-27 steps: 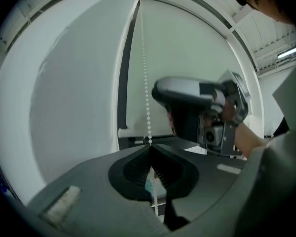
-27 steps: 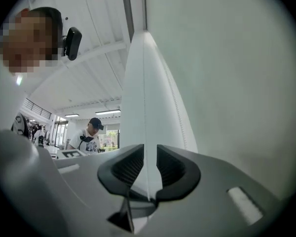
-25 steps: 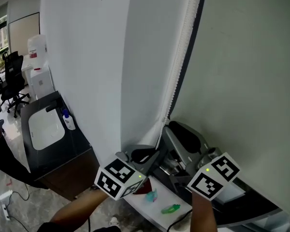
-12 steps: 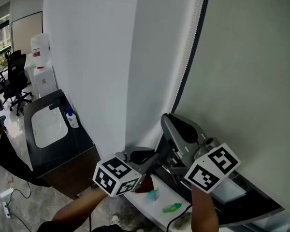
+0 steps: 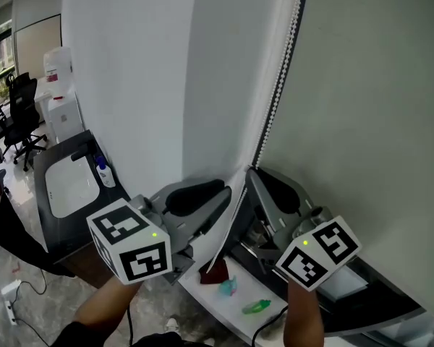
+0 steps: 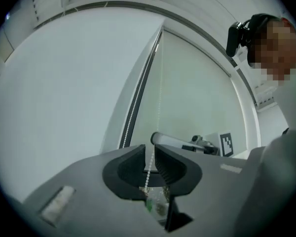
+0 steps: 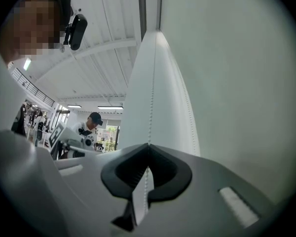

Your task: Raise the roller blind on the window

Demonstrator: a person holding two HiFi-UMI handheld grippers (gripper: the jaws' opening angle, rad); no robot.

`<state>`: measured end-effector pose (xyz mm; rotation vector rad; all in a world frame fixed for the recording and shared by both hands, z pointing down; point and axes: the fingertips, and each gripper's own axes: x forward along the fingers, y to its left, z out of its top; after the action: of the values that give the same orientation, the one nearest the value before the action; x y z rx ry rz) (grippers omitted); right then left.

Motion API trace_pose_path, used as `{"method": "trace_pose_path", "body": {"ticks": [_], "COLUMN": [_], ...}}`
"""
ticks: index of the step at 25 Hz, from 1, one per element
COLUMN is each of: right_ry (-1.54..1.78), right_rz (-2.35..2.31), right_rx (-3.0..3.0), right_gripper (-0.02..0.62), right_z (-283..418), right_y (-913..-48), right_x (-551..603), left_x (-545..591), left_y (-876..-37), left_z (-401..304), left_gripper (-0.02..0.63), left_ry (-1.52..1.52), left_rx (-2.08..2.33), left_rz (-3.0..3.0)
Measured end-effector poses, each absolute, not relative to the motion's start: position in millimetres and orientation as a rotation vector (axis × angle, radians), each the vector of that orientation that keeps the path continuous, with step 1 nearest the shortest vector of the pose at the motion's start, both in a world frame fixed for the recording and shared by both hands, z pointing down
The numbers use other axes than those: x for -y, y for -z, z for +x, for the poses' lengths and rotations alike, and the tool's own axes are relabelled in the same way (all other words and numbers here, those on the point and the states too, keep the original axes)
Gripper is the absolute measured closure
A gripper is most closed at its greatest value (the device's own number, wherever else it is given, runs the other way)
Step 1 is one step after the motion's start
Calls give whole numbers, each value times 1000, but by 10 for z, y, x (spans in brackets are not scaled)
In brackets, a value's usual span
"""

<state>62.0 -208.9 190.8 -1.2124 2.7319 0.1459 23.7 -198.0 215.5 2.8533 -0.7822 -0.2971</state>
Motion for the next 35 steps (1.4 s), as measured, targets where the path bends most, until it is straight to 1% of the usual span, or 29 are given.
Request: {"method": "trace_pose_path", "body": {"ticks": [5,8,10,17,19,20,21,22,29,31,33,35], "right_ry": [-154,-106,-51,151,185,193,192,189,182,181,184,156], "right_rz": [-1268,-1293,-1311,-1359,-1367,-1369,-1372,-1373,-1249,-1175,-1111,-1092], "right_rx": [-2768,-2823,-2865,-2917,-2910,-2910,-2913,-2918,-3012,-2957,-2861,-2778], "right_gripper": [589,589,589,589,589,589,589,589,583,518,500,499], "right_z": [605,565,545,530,562,572,576,572,556,600,684,791], "right_y": [-2193,-2527,-2823,-3659,-3743,-3755,-3756,-3755,-3671,-3446,-3115,-2781], "right_x": [2084,2113,2134,2067,2073,2079,2084,2088,1993,1947,1920,1924], "left_x": [2021,2049,2097,2251,2244,2238,2234,2231,2256,2242,2235,2238], "left_y": [-1920,-1961,-2036,-2155,-2116,-2098,-2090,-2090,-2110,-2132,-2222,-2388], "left_z": [384,520,588,656,662,669,680,691,646,651,674,696], "left_gripper": [548,519,512,514,529,534,579,597,598,597,597,597], "left_ry": [247,177,146,97,111,111,108,107,143,121,78,36], "left_rx": [840,846,865,935,943,949,951,945,884,889,885,859], "left_rz": [2957,2984,2993,3003,3023,3035,3045,3046,2968,2967,2965,2944]}}
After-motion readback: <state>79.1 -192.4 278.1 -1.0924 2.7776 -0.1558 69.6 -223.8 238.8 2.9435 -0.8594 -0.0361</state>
